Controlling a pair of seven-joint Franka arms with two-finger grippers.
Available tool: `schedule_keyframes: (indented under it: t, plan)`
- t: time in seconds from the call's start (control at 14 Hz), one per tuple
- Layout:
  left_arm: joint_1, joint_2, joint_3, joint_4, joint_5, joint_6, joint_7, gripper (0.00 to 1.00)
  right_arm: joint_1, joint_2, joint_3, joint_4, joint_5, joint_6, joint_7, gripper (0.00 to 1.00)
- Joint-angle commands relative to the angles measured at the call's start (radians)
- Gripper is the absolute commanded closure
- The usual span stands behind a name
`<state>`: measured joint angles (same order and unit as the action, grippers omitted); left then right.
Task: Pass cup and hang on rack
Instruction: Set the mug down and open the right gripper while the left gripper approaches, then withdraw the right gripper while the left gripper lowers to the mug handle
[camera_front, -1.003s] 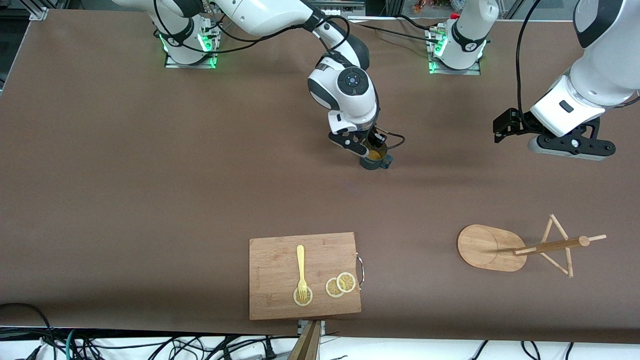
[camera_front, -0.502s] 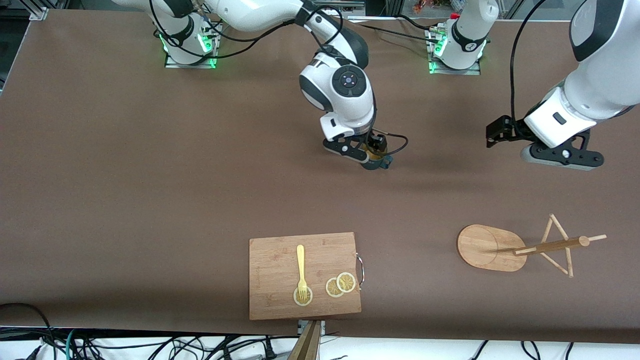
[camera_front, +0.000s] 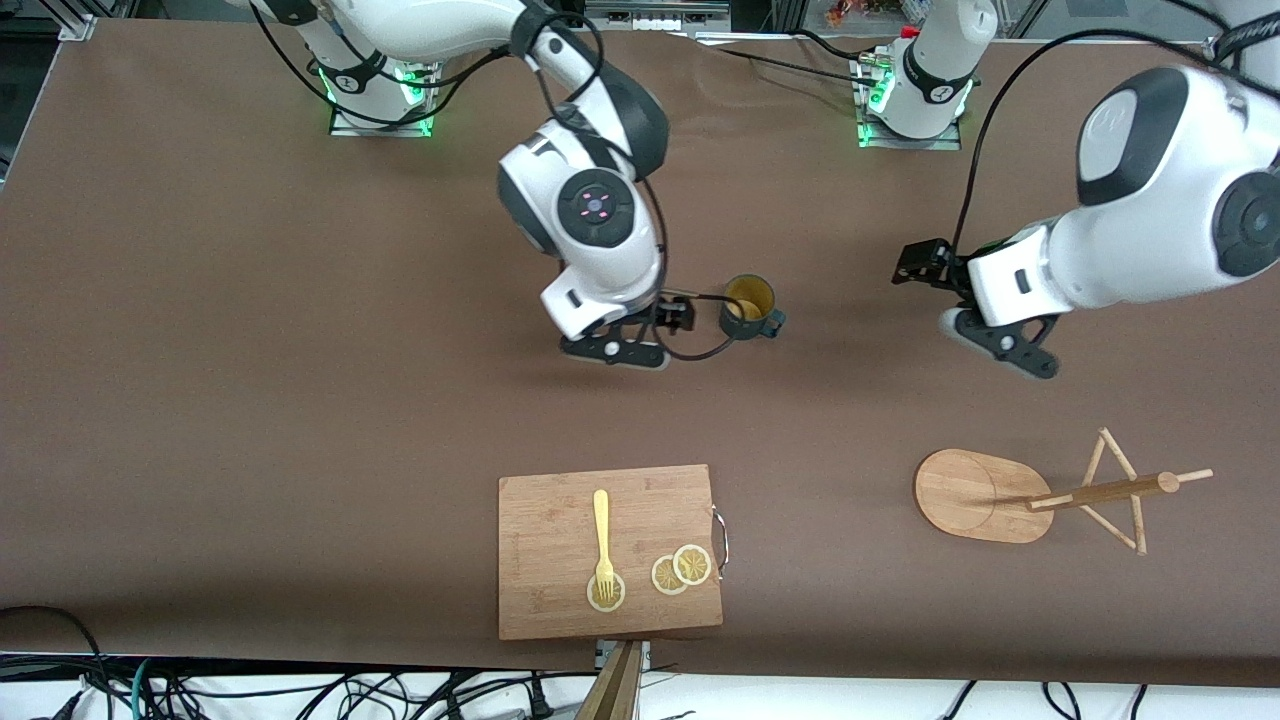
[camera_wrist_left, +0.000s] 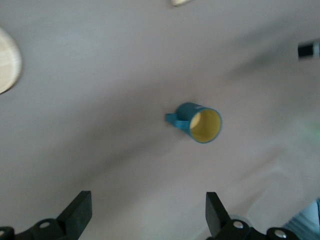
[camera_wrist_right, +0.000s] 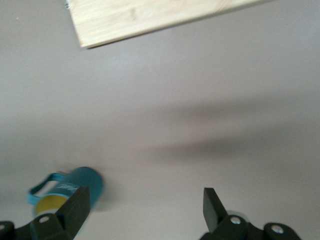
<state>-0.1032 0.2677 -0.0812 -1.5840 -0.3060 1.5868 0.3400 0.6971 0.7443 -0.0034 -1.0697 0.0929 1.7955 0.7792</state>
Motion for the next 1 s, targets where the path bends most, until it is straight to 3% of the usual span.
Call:
schedule_keyframes:
  t: [0.0,0.29,0.72,0.93]
  plan:
    - [-0.018,0.086,0.003,0.039,-0.112,0.002,0.269,0.0,-0.011,-0.054,-0.081,-0.01,-0.031,-0.099,-0.226,0.0]
    - [-0.03,0.194,0.001,0.036,-0.242,0.042,0.621,0.0,-0.036,-0.088,-0.239,-0.01,-0.024,-0.14,-0.513,0.0]
    - [-0.041,0.306,-0.003,0.007,-0.249,0.151,1.132,0.0,-0.208,-0.141,-0.251,-0.012,-0.021,-0.214,-0.721,0.0]
    - [-0.041,0.315,-0.005,-0.1,-0.329,0.284,1.348,0.0,-0.283,-0.155,-0.248,-0.012,-0.021,-0.228,-0.722,0.0]
